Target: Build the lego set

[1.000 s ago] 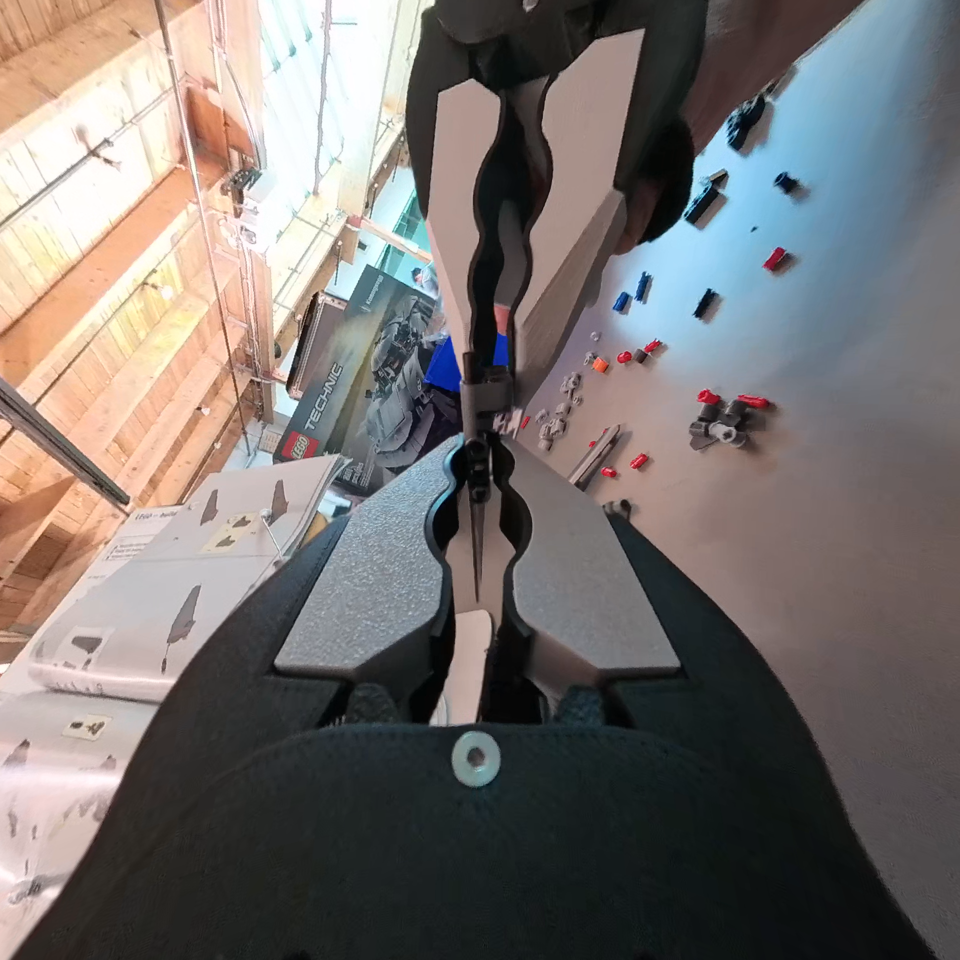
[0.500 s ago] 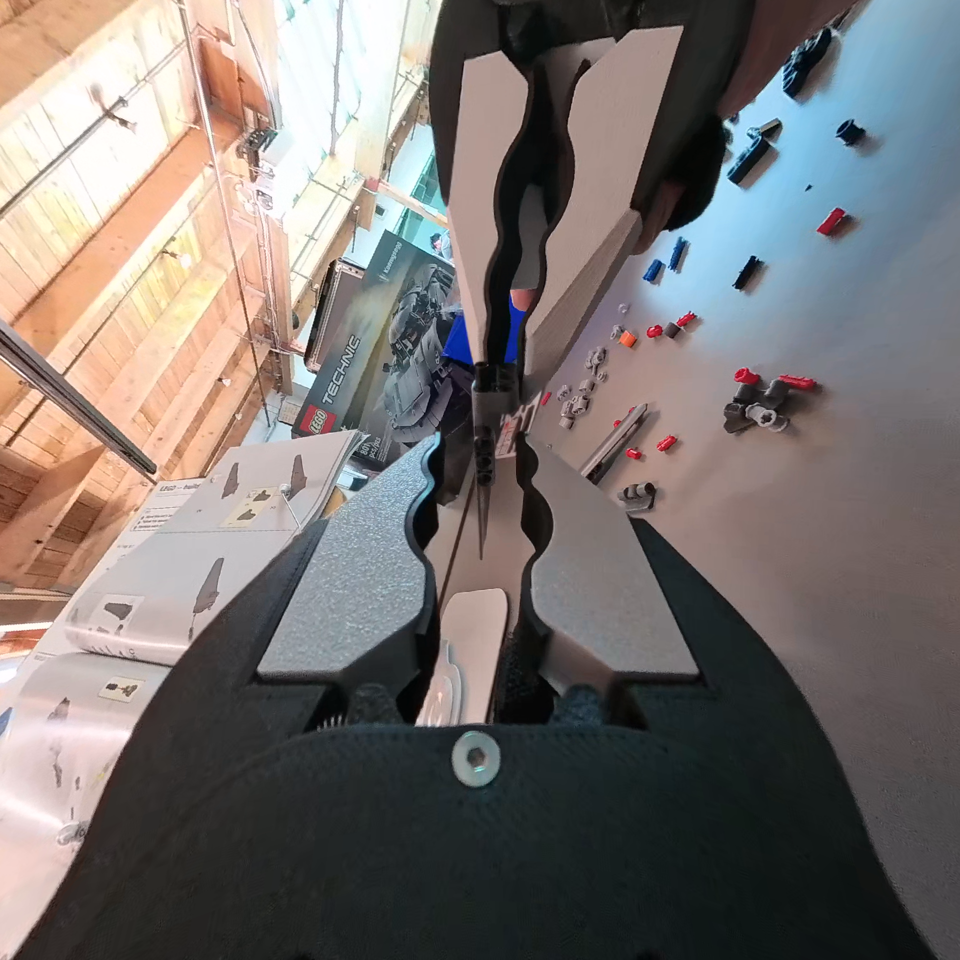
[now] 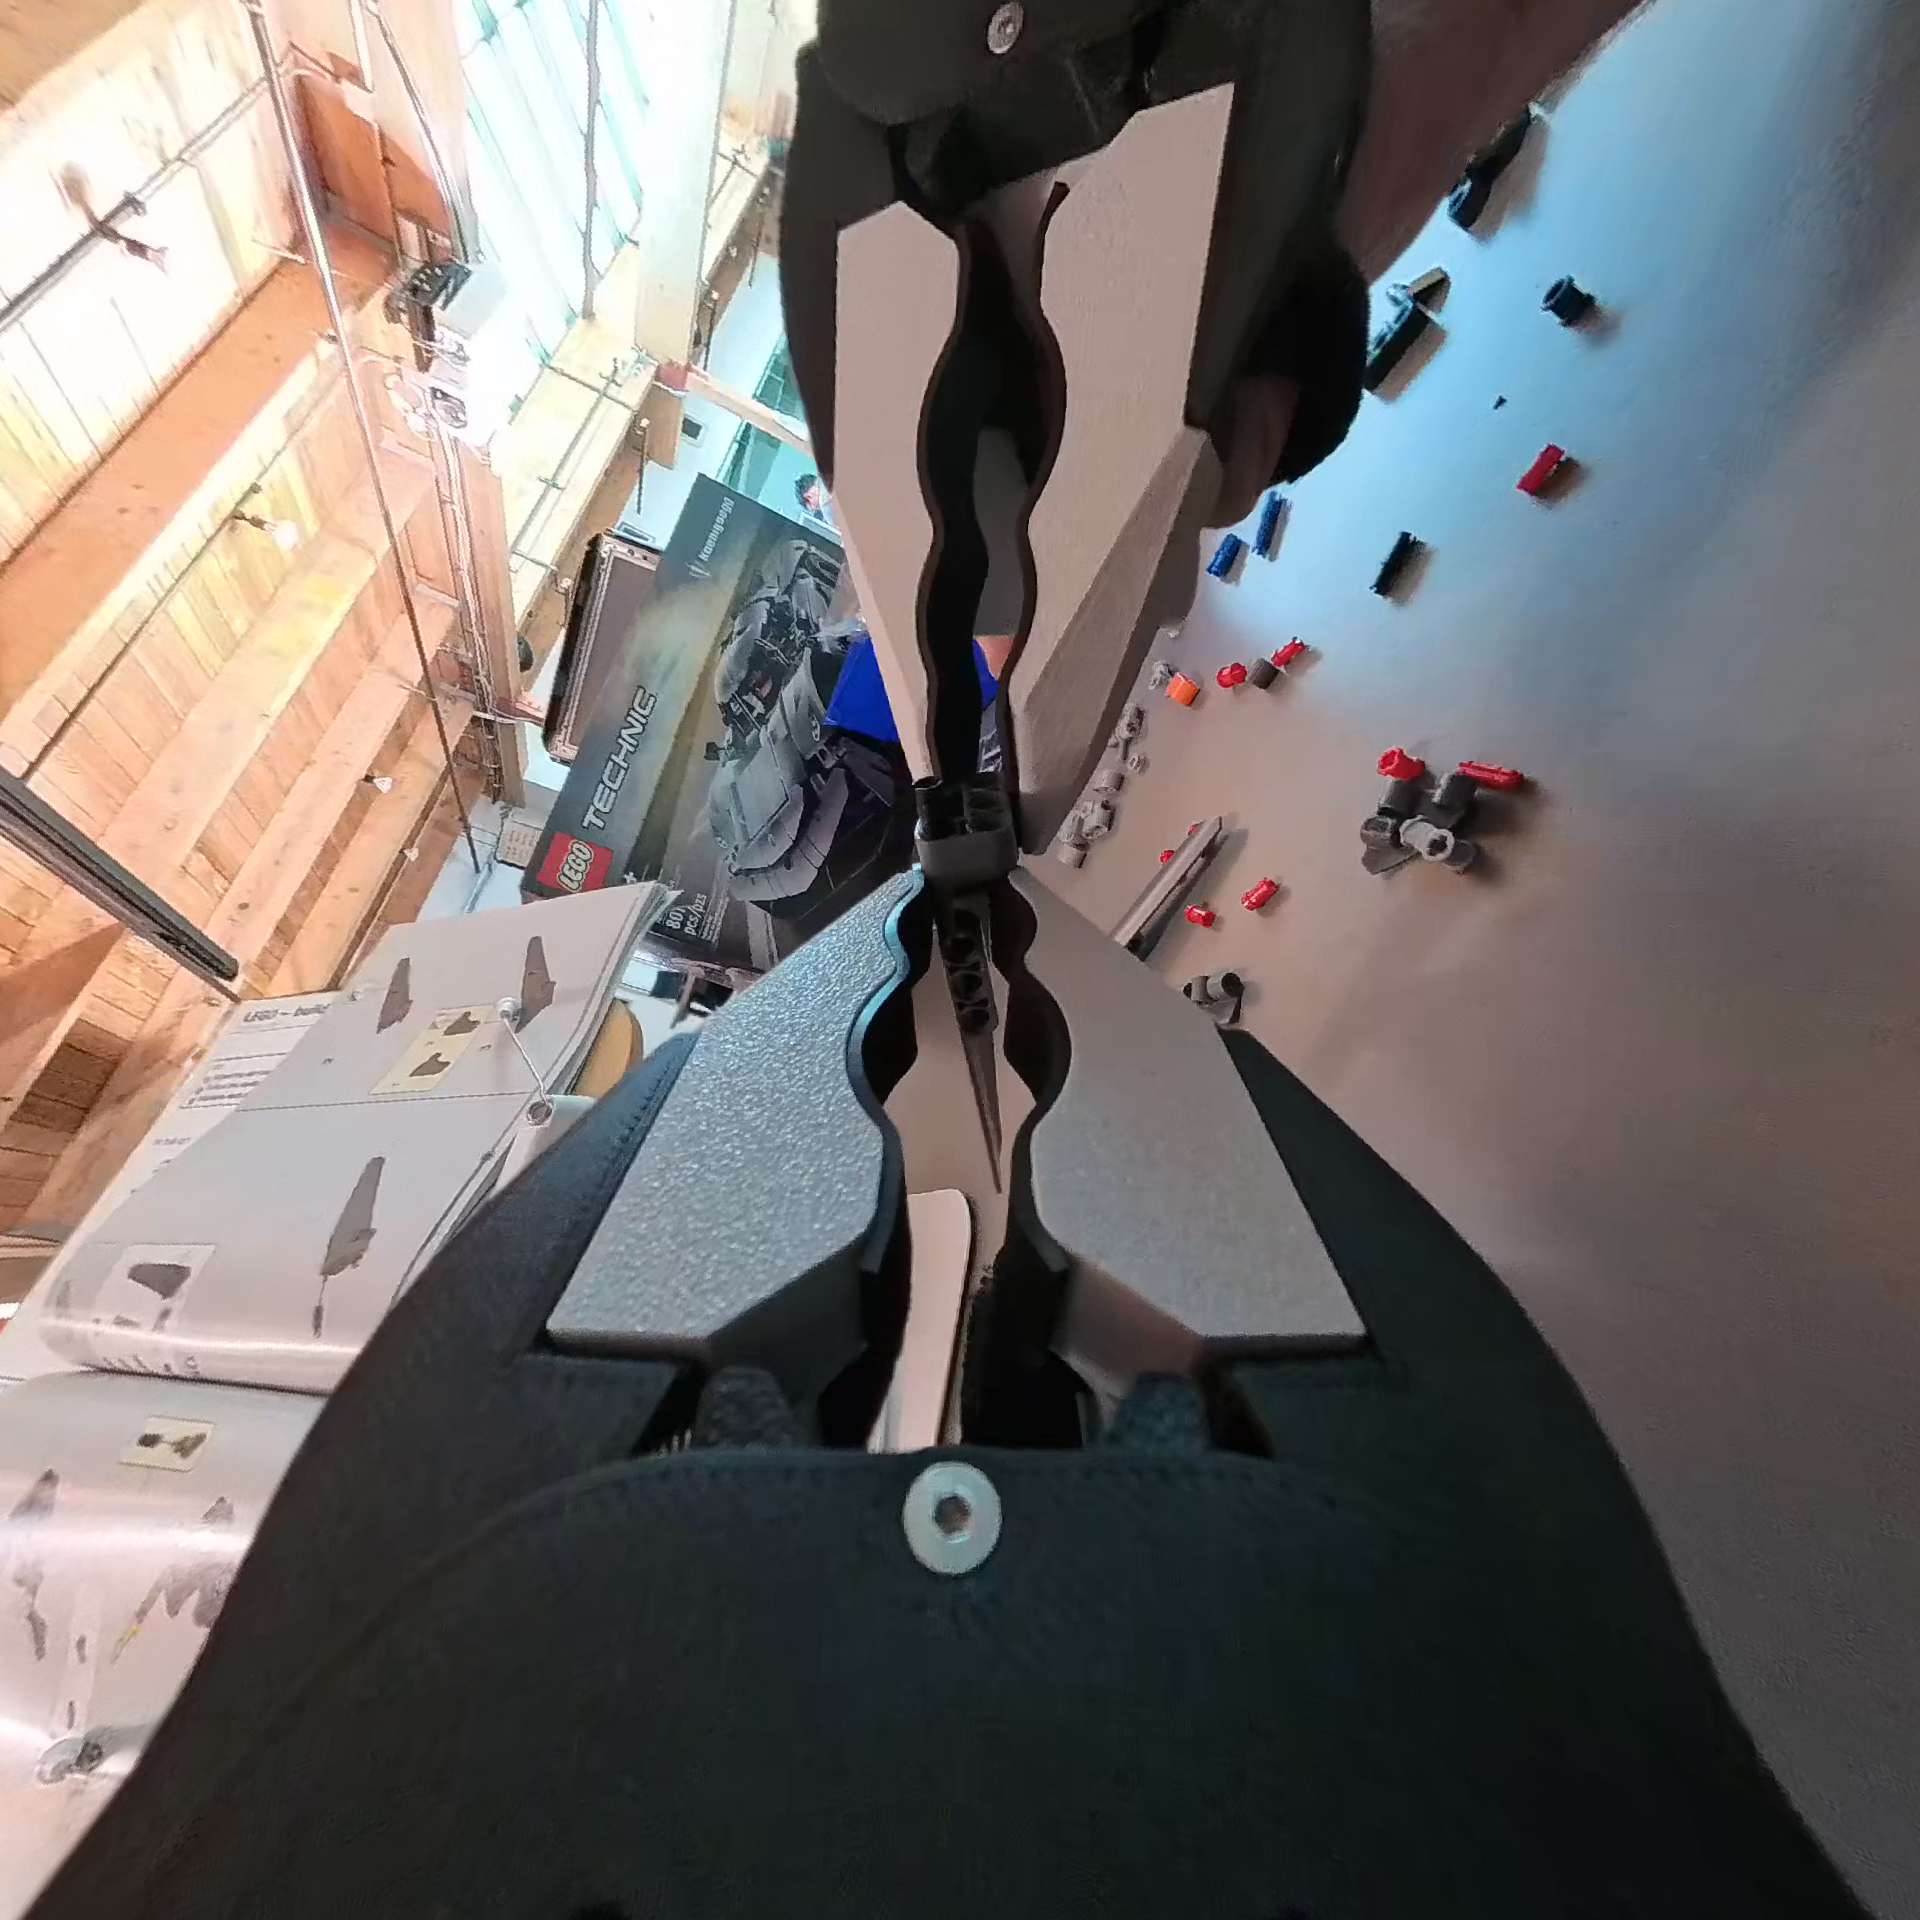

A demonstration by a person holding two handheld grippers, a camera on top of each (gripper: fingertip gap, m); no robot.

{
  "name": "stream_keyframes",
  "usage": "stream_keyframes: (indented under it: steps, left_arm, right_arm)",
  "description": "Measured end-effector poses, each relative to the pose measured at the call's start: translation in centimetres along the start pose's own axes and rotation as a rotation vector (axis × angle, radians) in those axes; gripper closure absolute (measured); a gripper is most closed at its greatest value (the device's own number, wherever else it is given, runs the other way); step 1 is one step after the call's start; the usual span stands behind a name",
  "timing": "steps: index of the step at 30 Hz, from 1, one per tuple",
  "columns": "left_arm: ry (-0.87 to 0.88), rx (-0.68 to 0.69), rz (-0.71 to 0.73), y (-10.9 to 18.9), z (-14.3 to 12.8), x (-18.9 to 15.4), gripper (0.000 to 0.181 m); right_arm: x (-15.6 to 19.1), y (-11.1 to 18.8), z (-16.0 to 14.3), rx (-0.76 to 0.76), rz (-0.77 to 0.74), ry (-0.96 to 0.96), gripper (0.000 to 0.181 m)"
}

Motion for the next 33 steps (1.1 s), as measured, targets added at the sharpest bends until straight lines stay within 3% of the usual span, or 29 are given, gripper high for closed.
stream_keyframes:
  steps: [5, 11, 24, 27, 33]
  left_arm:
    - [0.078, -0.014, -0.001, 0.2, -0.1, 0.5, 0.174]
    - [0.103, -0.017, -0.034, 0.2, 0.1, 0.1, 0.174]
    - [0.095, -0.038, -0.008, 0.4, 0.9, 0.4, 0.173]
    - [0.083, -0.007, 0.006, 0.5, 0.9, 1.2, 0.174]
    - [0.044, 0.094, 0.035, 0.7, -0.9, 2.1, 0.174]
  right_arm:
    - [-0.6, 0.3, 0.0, -0.035, 0.008, -0.075, 0.163]
    - [-0.2, 0.2, 0.2, -0.042, 0.016, -0.036, 0.174]
    - [-0.3, 0.6, 0.7, -0.098, 0.059, -0.123, 0.176]
    - [-1.4, 1.2, 1.0, -0.139, 0.051, -0.216, 0.166]
    - [-5.4, 3.2, -1.2, -0.099, -0.049, -0.262, 0.171]
Point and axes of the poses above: each gripper's, where its closed fingertips meet, y back along the fingers, z out of its top, x = y × z across the jaws, the point moved 2 cm from there along y, back along the fingers, and after that the axes turned 6 degrees about -x, right-handed, at the moved point
